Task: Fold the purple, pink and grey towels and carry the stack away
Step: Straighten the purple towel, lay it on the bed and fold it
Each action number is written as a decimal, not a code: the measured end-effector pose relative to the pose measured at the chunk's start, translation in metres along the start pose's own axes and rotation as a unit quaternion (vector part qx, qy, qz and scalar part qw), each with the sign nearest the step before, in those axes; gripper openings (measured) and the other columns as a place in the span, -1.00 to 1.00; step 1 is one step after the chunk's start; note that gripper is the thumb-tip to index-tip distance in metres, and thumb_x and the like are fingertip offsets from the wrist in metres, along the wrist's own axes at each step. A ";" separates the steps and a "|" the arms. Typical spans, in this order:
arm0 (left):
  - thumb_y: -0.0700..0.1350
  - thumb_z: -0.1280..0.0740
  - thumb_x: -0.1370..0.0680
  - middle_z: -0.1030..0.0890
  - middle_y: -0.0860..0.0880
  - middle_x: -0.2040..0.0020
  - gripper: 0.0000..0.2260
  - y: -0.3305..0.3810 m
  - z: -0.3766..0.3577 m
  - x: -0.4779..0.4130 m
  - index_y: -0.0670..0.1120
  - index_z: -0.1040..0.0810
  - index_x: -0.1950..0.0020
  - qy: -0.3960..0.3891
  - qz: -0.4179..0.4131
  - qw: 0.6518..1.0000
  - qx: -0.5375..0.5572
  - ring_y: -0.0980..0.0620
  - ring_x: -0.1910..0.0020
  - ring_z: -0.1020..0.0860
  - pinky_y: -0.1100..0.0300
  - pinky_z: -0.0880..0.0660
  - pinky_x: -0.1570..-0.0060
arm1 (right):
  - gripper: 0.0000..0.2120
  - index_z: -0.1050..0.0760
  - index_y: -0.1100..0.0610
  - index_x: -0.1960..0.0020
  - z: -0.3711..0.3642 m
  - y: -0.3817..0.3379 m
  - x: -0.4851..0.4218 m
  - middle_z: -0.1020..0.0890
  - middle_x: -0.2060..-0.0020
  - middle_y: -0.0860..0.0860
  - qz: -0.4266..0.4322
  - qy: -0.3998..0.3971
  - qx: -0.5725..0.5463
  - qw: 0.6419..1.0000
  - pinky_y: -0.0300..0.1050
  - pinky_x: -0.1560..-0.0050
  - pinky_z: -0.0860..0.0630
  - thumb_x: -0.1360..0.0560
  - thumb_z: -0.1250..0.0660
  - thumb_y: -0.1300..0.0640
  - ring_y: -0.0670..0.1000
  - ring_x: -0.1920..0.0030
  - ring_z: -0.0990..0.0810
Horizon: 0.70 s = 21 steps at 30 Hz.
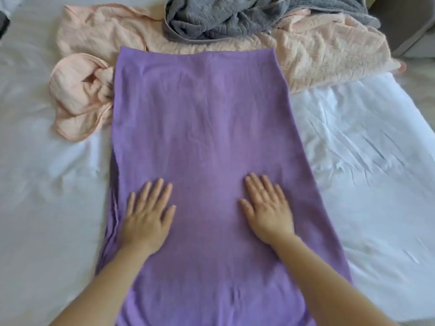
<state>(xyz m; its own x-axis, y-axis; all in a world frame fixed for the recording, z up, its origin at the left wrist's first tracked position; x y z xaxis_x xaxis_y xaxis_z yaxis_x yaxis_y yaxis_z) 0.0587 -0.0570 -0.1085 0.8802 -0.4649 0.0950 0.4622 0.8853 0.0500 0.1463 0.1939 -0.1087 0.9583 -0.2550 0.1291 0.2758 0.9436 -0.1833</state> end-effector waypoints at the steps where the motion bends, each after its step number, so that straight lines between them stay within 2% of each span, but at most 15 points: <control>1: 0.14 0.03 -0.58 -0.32 -0.06 -0.48 -0.47 -0.022 0.000 0.006 -0.05 -0.32 -0.48 0.010 0.014 1.000 -0.024 -0.13 -0.44 -0.33 -0.17 -0.19 -0.40 | -0.44 -0.11 0.01 -0.53 0.001 0.035 0.009 -0.19 -0.51 -0.06 -0.039 -0.003 0.020 0.999 -0.01 -0.48 0.00 -0.59 -0.04 -0.17 0.03 -0.52 -0.11; 4: 0.10 -0.02 -0.59 -0.25 -0.04 -0.52 -0.49 -0.082 0.003 0.027 -0.06 -0.28 -0.50 -0.007 0.103 0.993 -0.062 -0.12 -0.48 -0.26 -0.22 -0.06 -0.41 | -0.41 0.04 -0.01 -0.55 0.014 0.121 0.041 -0.03 -0.55 -0.10 -0.161 -0.030 0.040 0.986 0.02 -0.52 0.10 -0.59 0.08 -0.19 0.00 -0.54 0.06; 6: 0.11 -0.01 -0.58 -0.22 -0.05 -0.54 -0.47 -0.077 0.020 0.044 -0.09 -0.28 -0.50 0.032 0.134 0.988 -0.065 -0.15 -0.50 -0.19 -0.20 0.08 -0.45 | -0.41 0.04 0.03 -0.55 0.029 0.129 0.060 0.00 -0.55 -0.07 -0.206 0.001 0.020 0.978 0.07 -0.51 0.14 -0.59 0.08 -0.17 0.05 -0.55 0.12; 7: 0.12 0.00 -0.57 -0.22 -0.06 -0.54 -0.45 -0.056 0.029 0.053 -0.10 -0.28 -0.50 0.057 0.122 0.989 -0.059 -0.15 -0.51 -0.17 -0.17 0.14 -0.46 | -0.42 0.02 0.05 -0.55 0.036 0.114 0.067 -0.01 -0.55 -0.05 -0.205 0.029 0.004 0.978 0.09 -0.51 0.14 -0.60 0.06 -0.14 0.07 -0.55 0.12; 9: 0.13 -0.01 -0.58 -0.21 -0.04 -0.54 -0.45 0.021 0.038 0.072 -0.07 -0.24 -0.52 0.097 0.029 0.994 -0.039 -0.12 -0.52 -0.16 -0.16 0.11 -0.47 | -0.43 -0.08 0.08 -0.54 0.043 0.050 0.079 -0.09 -0.54 -0.02 -0.125 0.078 -0.035 0.988 0.09 -0.52 0.08 -0.59 0.02 -0.10 0.11 -0.54 0.03; 11: 0.14 -0.01 -0.60 -0.22 0.00 -0.53 -0.49 0.097 0.028 0.096 0.00 -0.22 -0.52 0.075 -0.076 0.994 -0.013 -0.07 -0.51 -0.21 -0.17 -0.01 -0.47 | -0.44 -0.20 0.06 -0.51 0.027 -0.029 0.097 -0.22 -0.50 -0.03 0.008 0.066 -0.048 0.997 0.09 -0.49 -0.07 -0.56 -0.01 -0.12 0.12 -0.52 -0.12; 12: 0.16 -0.01 -0.60 -0.24 0.02 -0.52 -0.50 0.111 0.020 0.106 0.03 -0.23 -0.52 0.053 -0.089 0.995 0.004 -0.06 -0.50 -0.24 -0.16 -0.06 -0.46 | -0.45 -0.24 0.04 -0.49 0.013 -0.053 0.110 -0.27 -0.48 -0.06 0.055 0.052 -0.035 0.997 0.10 -0.47 -0.15 -0.56 -0.02 -0.14 0.10 -0.50 -0.18; 14: 0.18 0.05 -0.59 -0.25 0.05 -0.51 -0.49 0.085 -0.001 0.122 0.07 -0.22 -0.51 0.007 -0.038 0.999 0.020 -0.03 -0.49 -0.25 -0.11 -0.07 -0.46 | -0.46 -0.23 -0.02 -0.49 -0.009 -0.044 0.128 -0.28 -0.47 -0.11 0.062 0.024 -0.006 0.998 0.06 -0.47 -0.16 -0.56 -0.03 -0.19 0.04 -0.49 -0.22; 16: 0.19 0.14 -0.59 -0.25 0.04 -0.51 -0.47 0.028 -0.012 0.142 0.06 -0.19 -0.52 0.001 0.032 1.000 -0.001 -0.03 -0.49 -0.25 -0.07 -0.03 -0.45 | -0.44 -0.17 -0.05 -0.51 -0.015 0.016 0.144 -0.23 -0.49 -0.13 -0.011 0.033 0.009 0.999 0.00 -0.49 -0.02 -0.56 0.02 -0.21 0.02 -0.50 -0.17; 18: 0.17 0.14 -0.59 -0.24 0.04 -0.52 -0.46 -0.027 -0.014 0.164 0.04 -0.17 -0.53 0.013 0.086 0.996 -0.024 -0.02 -0.49 -0.24 -0.10 0.01 -0.45 | -0.42 -0.11 -0.06 -0.53 -0.009 0.074 0.163 -0.18 -0.50 -0.13 -0.076 0.054 0.034 0.995 -0.02 -0.49 0.03 -0.56 0.09 -0.24 0.00 -0.52 -0.13; 21: 0.19 0.21 -0.59 0.01 0.14 -0.56 -0.47 -0.065 -0.020 0.189 0.09 0.05 -0.55 -0.007 0.140 0.990 -0.031 0.01 -0.54 -0.06 -0.11 0.09 -0.46 | -0.39 0.04 -0.11 -0.54 -0.010 0.121 0.188 -0.06 -0.53 -0.17 -0.151 0.042 0.020 0.987 -0.02 -0.51 0.09 -0.54 0.20 -0.28 -0.04 -0.54 0.01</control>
<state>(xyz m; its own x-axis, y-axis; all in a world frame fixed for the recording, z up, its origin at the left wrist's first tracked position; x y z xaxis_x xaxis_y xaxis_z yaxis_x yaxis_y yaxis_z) 0.1973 -0.2021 -0.1141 0.9731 -0.2018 0.1111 0.2075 0.9773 -0.0419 0.3603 0.2585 -0.1161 0.8365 -0.5405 0.0906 0.5478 0.8294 -0.1099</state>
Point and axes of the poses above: each hand's wrist, its own x-axis away from the middle knuckle, its own z-axis out of the back of the hand, y = z × x, the point moved 10 cm from there along -x, towards the middle knuckle
